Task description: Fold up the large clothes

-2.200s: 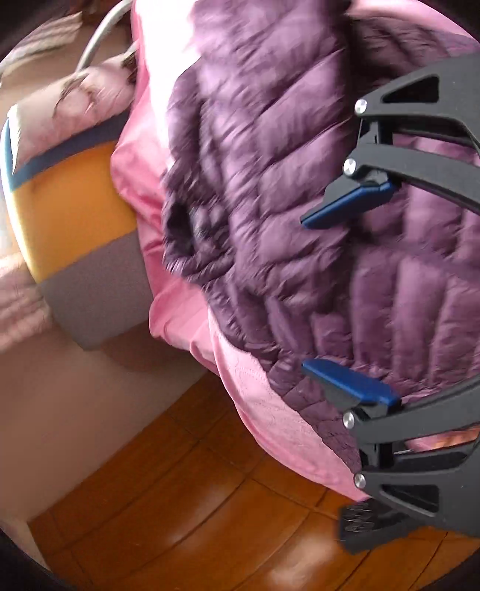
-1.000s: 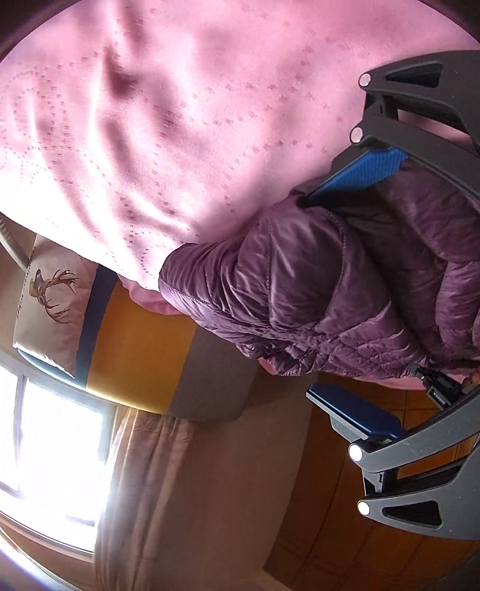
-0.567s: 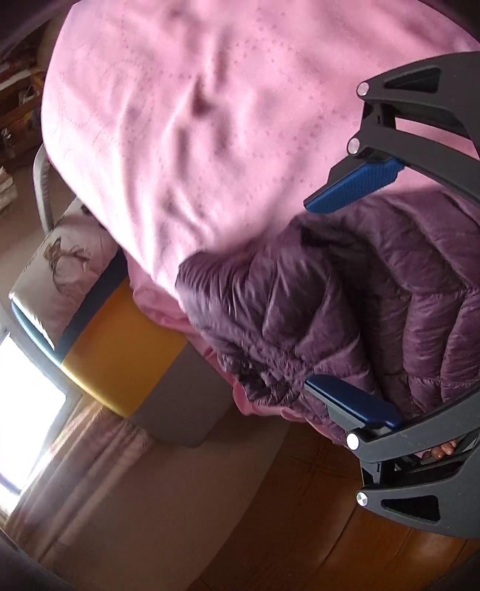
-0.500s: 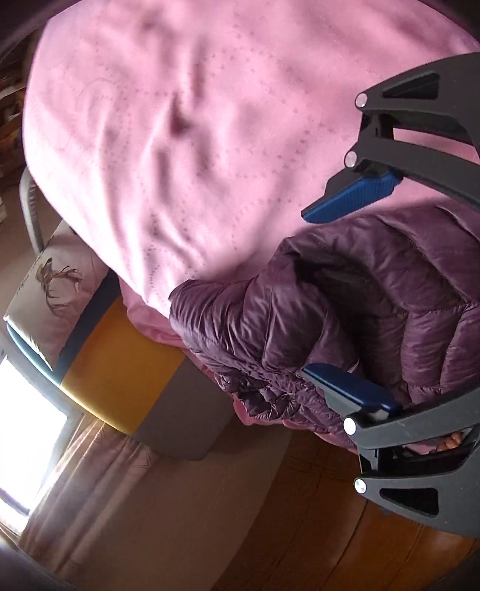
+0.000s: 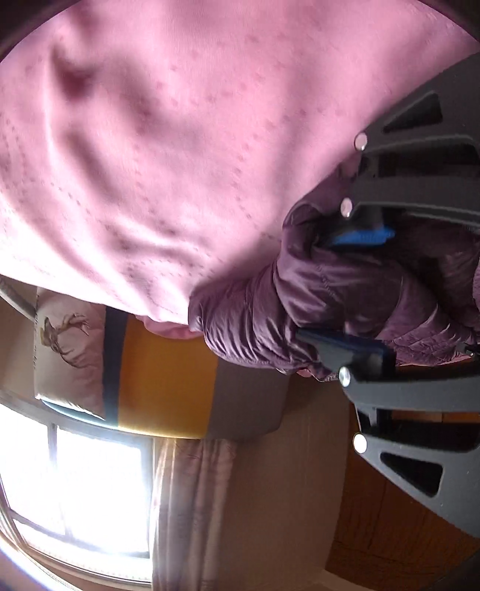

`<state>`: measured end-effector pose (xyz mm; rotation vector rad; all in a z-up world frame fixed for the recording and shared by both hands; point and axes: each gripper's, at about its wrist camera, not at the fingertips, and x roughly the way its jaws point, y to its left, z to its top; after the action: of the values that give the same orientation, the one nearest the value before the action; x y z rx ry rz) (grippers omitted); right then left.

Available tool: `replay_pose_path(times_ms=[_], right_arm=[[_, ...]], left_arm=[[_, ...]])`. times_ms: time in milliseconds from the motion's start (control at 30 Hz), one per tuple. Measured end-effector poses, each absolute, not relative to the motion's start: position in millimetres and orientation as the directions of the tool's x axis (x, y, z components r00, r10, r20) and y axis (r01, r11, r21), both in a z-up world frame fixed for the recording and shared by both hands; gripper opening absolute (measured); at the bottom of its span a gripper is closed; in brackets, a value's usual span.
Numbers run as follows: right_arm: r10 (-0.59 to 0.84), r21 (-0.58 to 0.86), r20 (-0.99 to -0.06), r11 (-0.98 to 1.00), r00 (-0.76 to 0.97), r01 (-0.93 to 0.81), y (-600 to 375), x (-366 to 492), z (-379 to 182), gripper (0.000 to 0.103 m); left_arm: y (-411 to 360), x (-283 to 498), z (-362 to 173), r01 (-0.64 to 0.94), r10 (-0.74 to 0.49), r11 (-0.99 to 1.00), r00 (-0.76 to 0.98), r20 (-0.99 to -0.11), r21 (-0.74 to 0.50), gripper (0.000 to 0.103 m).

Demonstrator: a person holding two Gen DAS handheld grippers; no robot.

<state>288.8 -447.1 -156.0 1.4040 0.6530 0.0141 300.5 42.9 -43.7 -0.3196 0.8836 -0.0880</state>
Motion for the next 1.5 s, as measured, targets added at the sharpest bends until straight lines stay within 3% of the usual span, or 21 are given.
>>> replay_pose_path(times_ms=[100, 167, 267, 333, 367, 400, 467, 600, 767, 867, 1000, 1233, 1367, 1433, 1500], right_arm=[[0.344, 0.866, -0.495, 0.270, 0.798, 0.421, -456, 272, -160, 0.016], [0.330, 0.831, -0.539, 0.359, 0.775, 0.426, -457, 267, -150, 0.016], [0.228, 0.711, -0.643, 0.534, 0.731, 0.458, -457, 253, -125, 0.028], [0.170, 0.656, -0.661, 0.603, 0.731, 0.453, -459, 245, -109, 0.036], [0.172, 0.654, -0.652, 0.620, 0.739, 0.433, -456, 244, -100, 0.049], [0.168, 0.644, -0.639, 0.651, 0.751, 0.401, -451, 246, -89, 0.055], [0.174, 0.598, -0.622, 0.735, 0.764, 0.320, -429, 255, -69, 0.059], [0.153, 0.423, -0.673, 0.882, 0.724, 0.207, -369, 306, -59, 0.069], [0.002, 0.215, -0.826, 0.925, 0.563, 0.312, -362, 341, -121, 0.067], [-0.043, 0.176, -0.797, 0.938, 0.602, 0.300, -357, 337, -139, 0.069], [-0.058, 0.177, -0.751, 0.942, 0.658, 0.285, -357, 333, -144, 0.072], [-0.101, 0.077, -0.775, 0.965, 0.624, 0.251, -338, 327, -139, 0.072], [-0.087, 0.088, -0.784, 0.965, 0.614, 0.249, -338, 321, -141, 0.073], [-0.085, 0.078, -0.799, 0.967, 0.596, 0.243, -340, 324, -135, 0.075], [-0.091, 0.076, -0.801, 0.965, 0.592, 0.251, -339, 319, -122, 0.086]], left_arm=[[17, 293, -48, 0.028, -0.213, 0.968, 0.616, -0.758, -0.249, 0.006], [3, 291, -53, 0.059, -0.198, 0.977, 0.607, -0.770, -0.204, 0.006], [3, 295, -54, 0.053, -0.216, 0.971, 0.602, -0.769, -0.232, 0.006], [2, 299, -52, 0.061, -0.221, 0.971, 0.604, -0.765, -0.232, 0.006], [0, 299, -51, 0.071, -0.224, 0.971, 0.606, -0.763, -0.228, 0.006], [-4, 299, -49, 0.089, -0.224, 0.972, 0.611, -0.759, -0.216, 0.006], [-6, 300, -46, 0.098, -0.220, 0.974, 0.621, -0.752, -0.204, 0.006], [-8, 306, -40, 0.098, -0.215, 0.975, 0.638, -0.740, -0.199, 0.006], [-13, 321, -43, 0.091, -0.178, 0.983, 0.632, -0.754, -0.156, 0.006], [-20, 329, -67, 0.100, -0.166, 0.986, 0.592, -0.789, -0.133, 0.009], [-15, 326, -77, 0.086, -0.196, 0.980, 0.606, -0.771, -0.181, 0.009], [-6, 314, -80, 0.080, -0.225, 0.972, 0.604, -0.765, -0.222, 0.011], [-3, 301, -79, 0.075, -0.233, 0.969, 0.597, -0.768, -0.236, 0.011], [-3, 306, -76, 0.076, -0.227, 0.971, 0.585, -0.778, -0.226, 0.011], [-5, 308, -69, 0.076, -0.195, 0.980, 0.571, -0.798, -0.185, 0.016]])
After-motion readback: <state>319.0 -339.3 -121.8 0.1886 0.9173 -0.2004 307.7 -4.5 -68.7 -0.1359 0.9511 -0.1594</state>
